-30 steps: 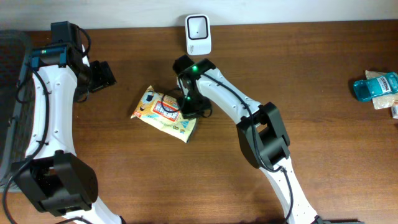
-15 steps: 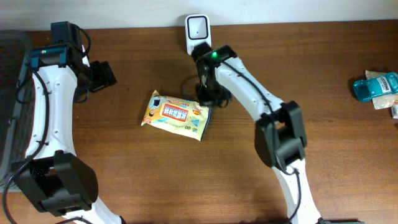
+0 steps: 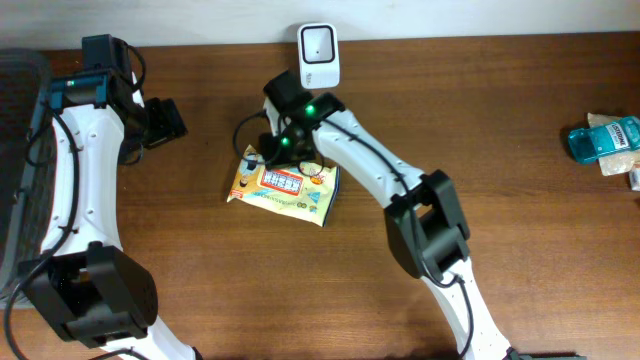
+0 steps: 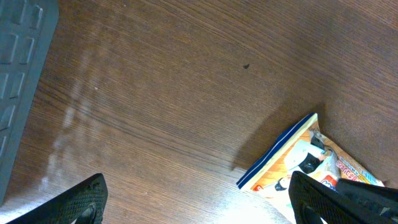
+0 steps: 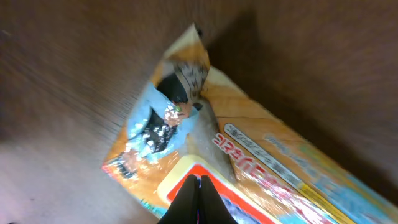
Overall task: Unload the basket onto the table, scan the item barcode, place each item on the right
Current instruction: 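Reach the right gripper to the packet and grasp it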
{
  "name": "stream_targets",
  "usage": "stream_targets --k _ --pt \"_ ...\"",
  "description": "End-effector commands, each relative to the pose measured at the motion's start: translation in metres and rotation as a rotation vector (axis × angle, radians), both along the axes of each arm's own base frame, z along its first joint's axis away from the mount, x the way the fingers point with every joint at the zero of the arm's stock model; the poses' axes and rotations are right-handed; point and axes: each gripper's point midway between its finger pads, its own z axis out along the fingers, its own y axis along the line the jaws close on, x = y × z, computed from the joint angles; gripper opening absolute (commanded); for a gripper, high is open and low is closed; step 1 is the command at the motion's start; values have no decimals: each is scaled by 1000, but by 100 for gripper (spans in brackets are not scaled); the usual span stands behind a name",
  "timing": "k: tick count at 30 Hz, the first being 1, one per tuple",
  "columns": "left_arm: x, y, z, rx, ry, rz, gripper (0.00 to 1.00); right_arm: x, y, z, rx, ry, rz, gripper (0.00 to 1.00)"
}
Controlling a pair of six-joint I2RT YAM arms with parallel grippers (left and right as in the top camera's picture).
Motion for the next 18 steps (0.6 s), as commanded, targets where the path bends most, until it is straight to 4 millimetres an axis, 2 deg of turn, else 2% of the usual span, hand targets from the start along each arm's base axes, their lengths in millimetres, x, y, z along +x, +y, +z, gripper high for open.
stream_targets --k 1,4,8,11,14,16,18 --pt "1 2 3 6 -8 11 92 -3 -2 -26 -58 21 -15 4" --pt "0 2 3 6 -7 11 93 5 -27 -38 -144 43 -104 4" --pt "1 2 3 6 -7 11 93 19 -98 -49 -352 59 -222 4" --pt "1 2 3 6 -8 11 93 18 -131 -51 -413 112 -281 4" --pt "1 2 3 6 -8 11 94 16 -149 -44 -432 146 -305 4" --pt "1 2 3 6 -8 11 94 13 -152 -33 -433 147 -308 4" --pt "1 2 3 5 -8 11 95 15 -151 -12 -413 106 -282 4"
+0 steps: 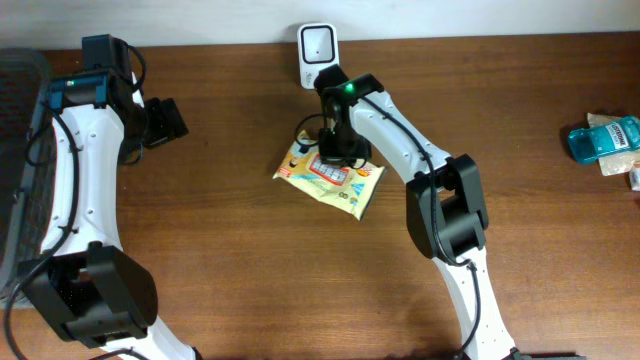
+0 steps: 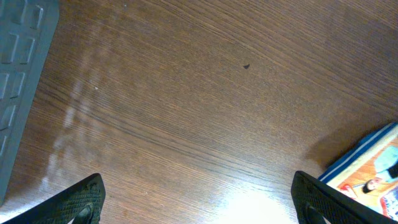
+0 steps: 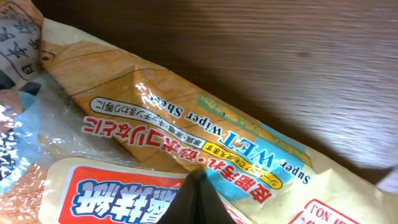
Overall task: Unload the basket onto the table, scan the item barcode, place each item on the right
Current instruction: 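Reach the right gripper to the packet and grasp it, then raise the packet with the right gripper up to the scanner face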
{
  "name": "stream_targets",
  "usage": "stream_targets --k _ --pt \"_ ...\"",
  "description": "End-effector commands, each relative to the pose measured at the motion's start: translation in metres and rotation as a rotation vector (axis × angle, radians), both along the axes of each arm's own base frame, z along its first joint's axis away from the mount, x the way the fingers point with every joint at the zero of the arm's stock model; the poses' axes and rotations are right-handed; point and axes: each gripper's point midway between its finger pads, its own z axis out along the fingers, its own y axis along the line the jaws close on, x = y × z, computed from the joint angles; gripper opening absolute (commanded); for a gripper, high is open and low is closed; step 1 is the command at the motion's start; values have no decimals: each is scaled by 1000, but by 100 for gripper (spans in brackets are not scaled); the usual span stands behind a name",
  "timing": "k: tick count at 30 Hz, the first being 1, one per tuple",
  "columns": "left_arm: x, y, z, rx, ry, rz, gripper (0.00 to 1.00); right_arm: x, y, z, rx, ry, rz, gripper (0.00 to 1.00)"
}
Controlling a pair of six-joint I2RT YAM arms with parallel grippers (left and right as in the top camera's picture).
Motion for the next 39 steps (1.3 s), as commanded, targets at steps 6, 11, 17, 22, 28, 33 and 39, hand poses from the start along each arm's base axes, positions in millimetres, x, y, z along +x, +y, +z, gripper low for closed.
stream_targets --k 6,11,17,22,28,33,39 --pt "1 2 3 5 -8 11 97 5 -5 88 -23 -240 587 99" --pt "1 2 3 5 -8 11 98 -22 -9 57 -8 -137 896 99" --pt "1 2 3 5 -8 11 99 -42 7 9 -26 -99 1005 99" --pt "1 2 3 5 -8 11 100 -31 13 -1 -51 -160 1012 99" --pt "1 2 3 5 -8 11 100 -9 10 -5 -126 -239 1001 99" --pt "1 2 3 5 -8 11 99 -12 8 -18 -127 -214 1003 99" --pt "0 2 3 5 -5 11 99 -15 7 -37 -127 -176 972 75"
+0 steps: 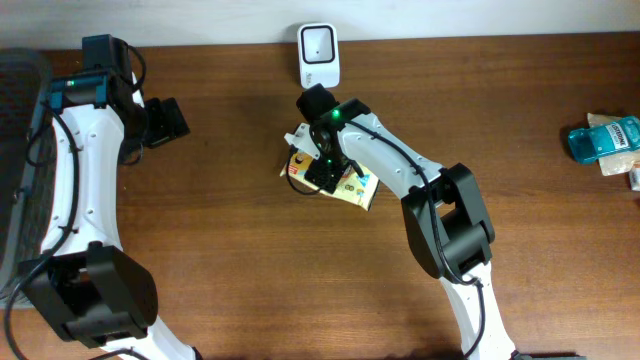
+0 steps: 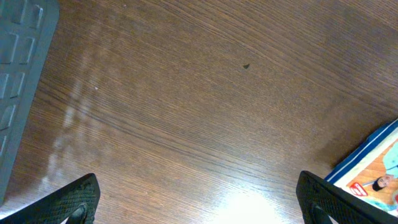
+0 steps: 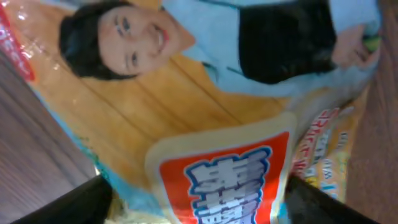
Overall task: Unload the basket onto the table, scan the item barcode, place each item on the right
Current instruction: 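Raise the packet with the right gripper up to the scanner face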
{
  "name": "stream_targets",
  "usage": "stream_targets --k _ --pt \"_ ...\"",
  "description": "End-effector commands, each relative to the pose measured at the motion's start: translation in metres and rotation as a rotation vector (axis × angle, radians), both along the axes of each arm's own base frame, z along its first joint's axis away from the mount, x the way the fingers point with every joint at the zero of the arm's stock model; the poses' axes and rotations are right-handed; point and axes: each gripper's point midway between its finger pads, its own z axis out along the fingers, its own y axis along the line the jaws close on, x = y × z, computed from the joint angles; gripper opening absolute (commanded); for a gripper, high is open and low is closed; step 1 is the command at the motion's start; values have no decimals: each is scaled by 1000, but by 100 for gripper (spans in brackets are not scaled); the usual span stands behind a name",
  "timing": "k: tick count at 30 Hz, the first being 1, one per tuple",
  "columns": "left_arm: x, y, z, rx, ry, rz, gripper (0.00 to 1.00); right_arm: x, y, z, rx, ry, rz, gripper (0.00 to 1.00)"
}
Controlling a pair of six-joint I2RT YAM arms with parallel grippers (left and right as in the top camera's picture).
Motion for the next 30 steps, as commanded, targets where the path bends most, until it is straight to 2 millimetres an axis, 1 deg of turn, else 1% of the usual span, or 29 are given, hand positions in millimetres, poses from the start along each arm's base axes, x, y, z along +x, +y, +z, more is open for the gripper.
stream_targets --k 1,3,4,5,6,7,9,11,12,13,16,21,23,24,26,30 --pt "0 2 3 5 -6 11 99 -7 -9 -30 -37 56 -42 73" --pt "0 2 3 5 -6 11 99 -6 -9 -30 -34 53 -48 65" --pt "0 2 3 5 -6 11 99 -6 -9 -30 -34 53 -55 57" --pt "0 2 3 5 -5 11 99 -6 -9 -30 -32 54 -66 44" --pt "0 2 3 5 -5 11 99 -6 -9 -30 -30 54 -82 36" --pt "0 2 3 5 -5 11 99 -6 -9 -29 -27 53 -98 31" --pt "0 2 3 5 -5 11 99 -4 -8 -28 -22 51 -120 23" --pt "0 2 3 5 -5 11 99 0 -6 -22 -10 41 -156 9" --pt "0 2 3 5 -5 11 99 2 -5 -18 -3 35 -171 4" --pt "0 2 3 5 -5 11 99 5 -3 -13 4 29 -183 4" --pt "0 2 3 5 -5 11 99 19 4 8 32 -14 -221 4" --pt "0 2 3 5 -5 11 99 59 11 59 118 -156 -383 4" --pt "0 2 3 5 -5 11 99 81 16 92 191 -234 -423 4" --pt "0 2 3 5 -5 11 99 90 17 103 215 -269 -438 4" --pt "0 2 3 5 -5 11 100 113 15 129 278 -367 -519 4" --pt "0 2 3 5 -4 11 100 148 17 157 421 -485 -612 4"
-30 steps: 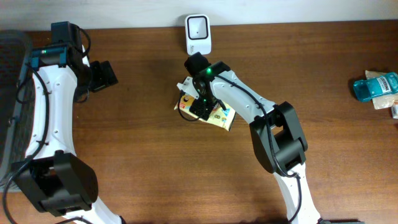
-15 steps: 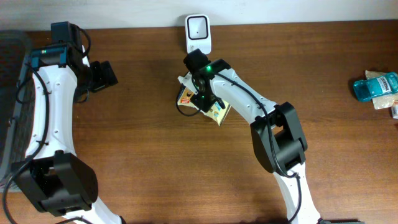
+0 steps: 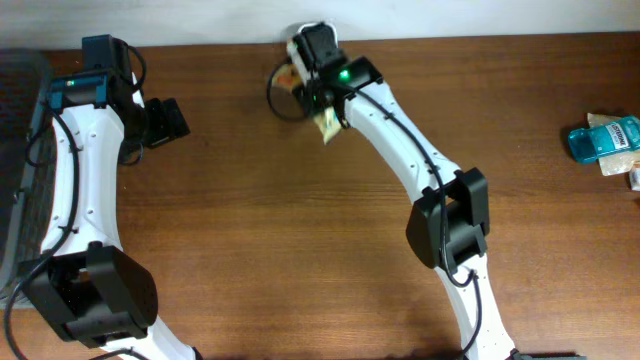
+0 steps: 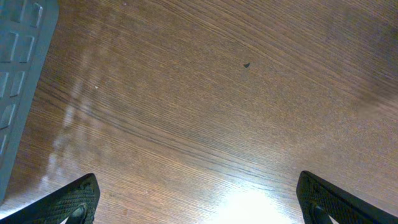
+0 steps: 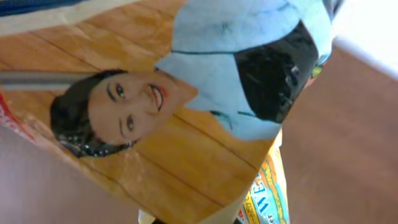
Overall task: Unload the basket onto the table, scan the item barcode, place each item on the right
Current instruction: 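Raise the packet with the right gripper up to the scanner face, then carry the packet to the right table edge and release it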
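My right gripper is at the back middle of the table, shut on the wet-wipes pack. The orange-yellow pack hangs tilted on edge right in front of the white scanner, which the wrist mostly hides. In the right wrist view the pack fills the frame, showing its printed woman, and covers my fingers. No barcode shows in any view. My left gripper hangs open at the left, its fingertips over bare wood.
A grey crate sits at the left edge, and its corner shows in the left wrist view. A blue packet with other items lies at the far right edge. The brown wooden table stretches between them.
My right gripper has carried the pack from above the table's middle back to the scanner. The pack has left the left wrist view. The left arm has not moved.
The pack lay flat left of centre with my right gripper on it. Then it was a little farther right, below the scanner. Then it hung tilted in the gripper, and now it is held up at the scanner. The left gripper stayed open throughout.
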{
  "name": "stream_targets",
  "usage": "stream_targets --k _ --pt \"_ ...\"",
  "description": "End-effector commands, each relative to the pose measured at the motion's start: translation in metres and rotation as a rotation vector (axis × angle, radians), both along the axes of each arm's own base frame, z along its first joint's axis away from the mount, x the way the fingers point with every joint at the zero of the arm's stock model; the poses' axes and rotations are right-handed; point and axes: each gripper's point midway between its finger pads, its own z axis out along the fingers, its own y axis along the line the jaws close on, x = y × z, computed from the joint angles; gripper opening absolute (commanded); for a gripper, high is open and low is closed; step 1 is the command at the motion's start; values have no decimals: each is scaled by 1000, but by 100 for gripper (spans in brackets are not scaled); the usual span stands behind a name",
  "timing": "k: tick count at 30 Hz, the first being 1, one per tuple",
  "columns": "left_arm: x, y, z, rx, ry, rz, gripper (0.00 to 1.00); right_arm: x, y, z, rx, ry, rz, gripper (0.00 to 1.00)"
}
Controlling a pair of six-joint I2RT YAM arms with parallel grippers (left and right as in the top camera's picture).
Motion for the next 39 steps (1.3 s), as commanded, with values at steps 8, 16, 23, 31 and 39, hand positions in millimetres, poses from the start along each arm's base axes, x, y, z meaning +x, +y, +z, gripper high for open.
stream_targets --k 8,16,23,31,39 --pt "-2 2 2 4 3 11 99 68 -21 33 281 -195 -293 4" --pt "-2 2 3 4 2 11 99 91 -17 -6 376 -196 -368 4" --pt "-2 2 3 4 2 11 99 94 -19 9 390 -227 -371 4" --pt "-2 2 3 4 2 11 99 95 -97 91 448 -261 -542 4" --pt "-2 2 3 4 2 11 99 55 -331 115 458 -171 -1045 4"
